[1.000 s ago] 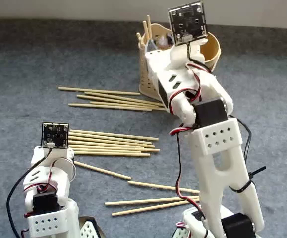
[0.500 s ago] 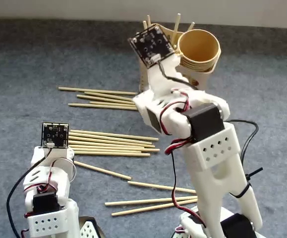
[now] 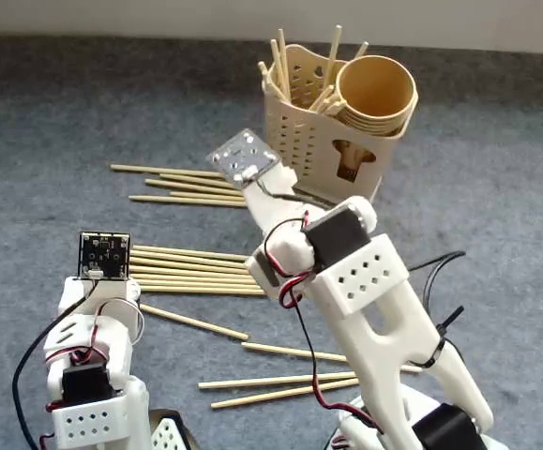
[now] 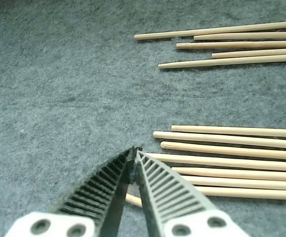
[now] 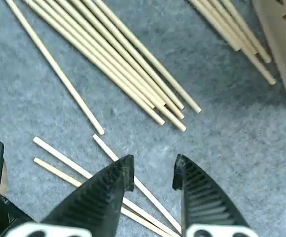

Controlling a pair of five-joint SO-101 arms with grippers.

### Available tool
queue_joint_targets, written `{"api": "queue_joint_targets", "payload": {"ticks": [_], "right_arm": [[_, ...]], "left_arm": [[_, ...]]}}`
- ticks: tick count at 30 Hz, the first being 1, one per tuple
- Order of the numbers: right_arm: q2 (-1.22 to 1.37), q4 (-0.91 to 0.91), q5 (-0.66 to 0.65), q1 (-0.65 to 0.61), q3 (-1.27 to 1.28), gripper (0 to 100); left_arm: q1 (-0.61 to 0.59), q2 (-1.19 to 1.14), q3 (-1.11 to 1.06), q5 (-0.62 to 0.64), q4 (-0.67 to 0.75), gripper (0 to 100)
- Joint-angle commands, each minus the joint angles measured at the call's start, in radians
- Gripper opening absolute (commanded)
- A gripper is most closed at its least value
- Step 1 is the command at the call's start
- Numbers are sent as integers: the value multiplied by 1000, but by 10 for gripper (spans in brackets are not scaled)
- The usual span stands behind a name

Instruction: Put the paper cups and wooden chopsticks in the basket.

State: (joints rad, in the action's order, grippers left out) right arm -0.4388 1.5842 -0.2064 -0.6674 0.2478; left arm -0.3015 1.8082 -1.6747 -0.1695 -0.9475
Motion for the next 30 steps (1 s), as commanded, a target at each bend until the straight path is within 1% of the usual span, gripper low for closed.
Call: {"api": "queue_joint_targets", "payload": {"ticks": [1, 4, 8, 12, 16, 19, 22, 30], "right_arm": [[-45, 8, -14, -73, 62, 142], [-102, -10, -14, -154, 165, 142], [-188, -147, -12, -225, 354, 142], [-191, -320, -12, -246, 550, 142], [-140, -447, -20, -246, 670, 142], [-88, -535, -80, -246, 708, 142], [-33, -604, -87, -240, 719, 142], [101, -657, -89, -239, 717, 142]], "left_arm": [[-8, 2, -21, -8, 25, 7], [-8, 2, -21, -8, 25, 7], [-8, 2, -21, -8, 25, 7], [-8, 2, -21, -8, 25, 7], [-8, 2, -21, -8, 23, 7], [-8, 2, -21, -8, 23, 7], [-8, 2, -21, -8, 23, 7], [-8, 2, -21, -8, 21, 7]]}}
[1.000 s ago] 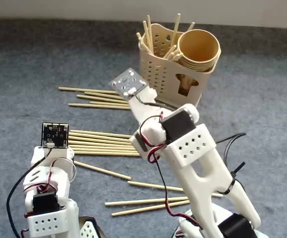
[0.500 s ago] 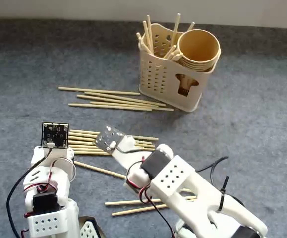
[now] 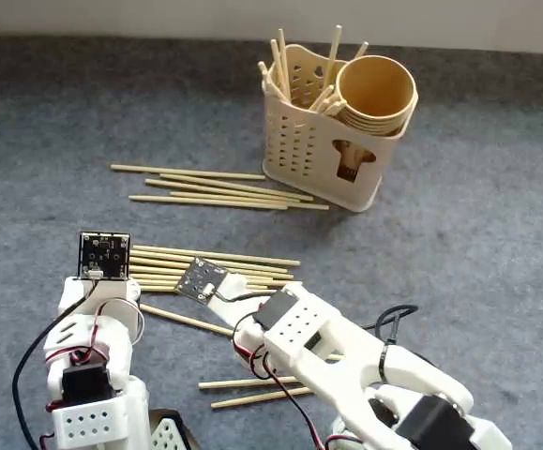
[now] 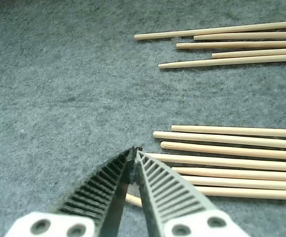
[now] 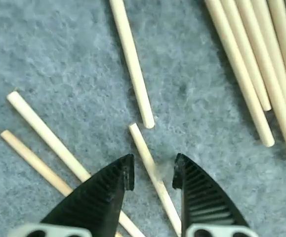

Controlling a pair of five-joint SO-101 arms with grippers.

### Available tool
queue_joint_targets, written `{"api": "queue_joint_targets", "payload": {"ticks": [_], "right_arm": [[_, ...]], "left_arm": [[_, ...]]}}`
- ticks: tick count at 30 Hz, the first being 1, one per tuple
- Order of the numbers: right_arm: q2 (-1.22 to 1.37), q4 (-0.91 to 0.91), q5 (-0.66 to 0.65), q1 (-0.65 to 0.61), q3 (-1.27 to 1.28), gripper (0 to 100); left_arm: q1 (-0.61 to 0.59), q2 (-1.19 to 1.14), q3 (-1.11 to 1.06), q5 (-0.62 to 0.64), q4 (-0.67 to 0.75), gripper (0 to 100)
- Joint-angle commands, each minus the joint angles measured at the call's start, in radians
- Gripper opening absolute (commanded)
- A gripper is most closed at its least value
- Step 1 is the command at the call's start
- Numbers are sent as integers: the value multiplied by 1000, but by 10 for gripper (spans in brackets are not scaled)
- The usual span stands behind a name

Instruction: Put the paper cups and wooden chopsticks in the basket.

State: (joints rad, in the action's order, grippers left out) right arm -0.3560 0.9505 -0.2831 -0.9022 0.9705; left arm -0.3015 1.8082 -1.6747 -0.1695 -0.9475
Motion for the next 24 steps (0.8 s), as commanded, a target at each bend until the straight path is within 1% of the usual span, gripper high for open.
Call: {"api": "queue_joint_targets", "payload": {"ticks": [1, 5, 10, 13, 17, 24], "right_arm": [[31, -25, -12, -4, -5, 142], [62, -25, -12, -4, -5, 135], [67, -25, -14, -1, -4, 22], [65, -24, -20, 44, -4, 5], [65, -21, -160, 120, -4, 5], [64, -18, -249, 214, -8, 5]], "left_arm": [[-8, 2, -21, -8, 21, 7], [-8, 2, -21, -8, 21, 7], [-8, 2, -21, -8, 21, 7], [-8, 2, -21, -8, 21, 7], [-8, 2, -21, -8, 21, 7], [-8, 2, -21, -8, 21, 7]]}}
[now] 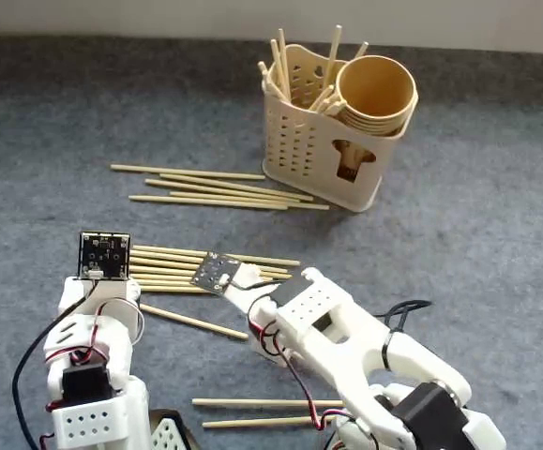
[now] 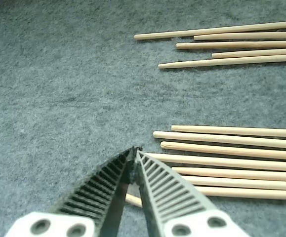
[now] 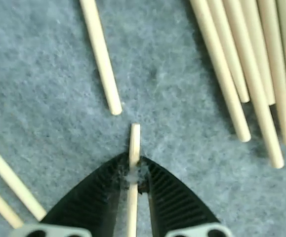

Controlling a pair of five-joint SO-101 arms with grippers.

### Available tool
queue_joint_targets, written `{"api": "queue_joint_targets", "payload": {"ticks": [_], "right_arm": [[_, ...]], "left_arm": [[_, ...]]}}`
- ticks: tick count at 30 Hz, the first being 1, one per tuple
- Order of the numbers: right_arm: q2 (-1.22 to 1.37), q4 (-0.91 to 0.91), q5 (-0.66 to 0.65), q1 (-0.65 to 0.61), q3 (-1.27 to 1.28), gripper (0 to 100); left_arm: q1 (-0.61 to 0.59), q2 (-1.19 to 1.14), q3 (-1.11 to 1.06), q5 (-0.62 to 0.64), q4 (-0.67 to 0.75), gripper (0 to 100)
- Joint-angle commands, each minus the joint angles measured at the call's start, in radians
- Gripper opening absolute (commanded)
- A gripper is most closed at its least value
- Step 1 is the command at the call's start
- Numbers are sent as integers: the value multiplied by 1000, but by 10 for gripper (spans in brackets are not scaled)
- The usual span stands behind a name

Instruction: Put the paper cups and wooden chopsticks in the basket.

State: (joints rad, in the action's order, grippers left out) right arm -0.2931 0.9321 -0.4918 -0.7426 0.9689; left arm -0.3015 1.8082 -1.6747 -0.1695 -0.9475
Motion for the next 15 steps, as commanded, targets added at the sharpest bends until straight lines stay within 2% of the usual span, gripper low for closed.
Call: {"api": "queue_joint_targets", "payload": {"ticks": [1, 7, 15], "right_arm": [[-1, 4, -41, 67, -10, 5], [-159, 134, -41, 136, -13, 5], [-542, 148, -37, 257, -13, 5]], "left_arm": [[-8, 2, -21, -8, 21, 7], [-8, 2, -21, -8, 21, 7], [-8, 2, -21, -8, 21, 7]]}}
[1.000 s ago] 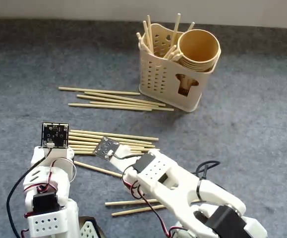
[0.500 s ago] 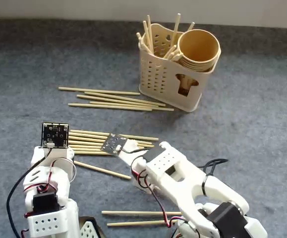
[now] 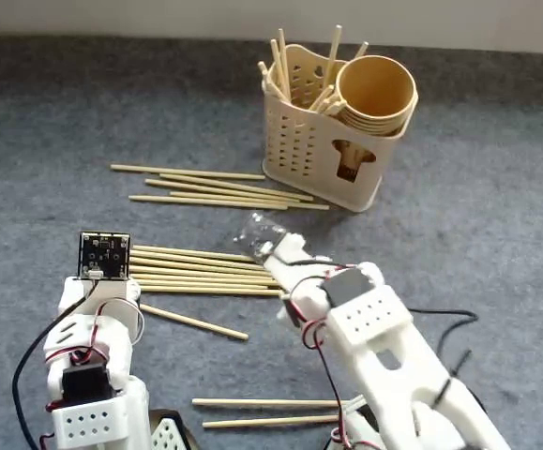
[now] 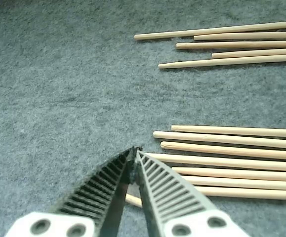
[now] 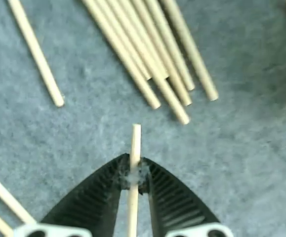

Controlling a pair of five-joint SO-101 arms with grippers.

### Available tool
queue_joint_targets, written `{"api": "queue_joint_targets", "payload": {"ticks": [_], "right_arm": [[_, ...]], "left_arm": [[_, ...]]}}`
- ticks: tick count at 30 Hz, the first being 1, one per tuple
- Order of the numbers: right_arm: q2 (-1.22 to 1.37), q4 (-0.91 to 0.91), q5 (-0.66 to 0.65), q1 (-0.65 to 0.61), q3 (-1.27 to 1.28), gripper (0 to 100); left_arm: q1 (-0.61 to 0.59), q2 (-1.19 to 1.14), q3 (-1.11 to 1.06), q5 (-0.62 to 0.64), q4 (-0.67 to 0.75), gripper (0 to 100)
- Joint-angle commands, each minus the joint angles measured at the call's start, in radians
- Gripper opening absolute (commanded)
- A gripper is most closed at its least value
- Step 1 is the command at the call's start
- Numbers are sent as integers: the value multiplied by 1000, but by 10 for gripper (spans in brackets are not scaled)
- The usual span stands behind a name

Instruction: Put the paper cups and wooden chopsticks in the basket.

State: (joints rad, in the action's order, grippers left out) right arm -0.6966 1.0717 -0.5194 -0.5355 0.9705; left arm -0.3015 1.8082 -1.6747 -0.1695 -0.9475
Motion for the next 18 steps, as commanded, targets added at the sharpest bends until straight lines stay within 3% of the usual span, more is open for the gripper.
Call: {"api": "queue_joint_targets", "payload": {"ticks": [1, 10, 18], "right_arm": [[-176, 8, -9, 64, -15, 5], [-472, -1, -5, 156, -39, 5], [-619, -110, 161, 156, -220, 5]], "left_arm": [[-8, 2, -21, -8, 21, 7], [-8, 2, -21, -8, 21, 7], [-8, 2, -21, -8, 21, 7]]}}
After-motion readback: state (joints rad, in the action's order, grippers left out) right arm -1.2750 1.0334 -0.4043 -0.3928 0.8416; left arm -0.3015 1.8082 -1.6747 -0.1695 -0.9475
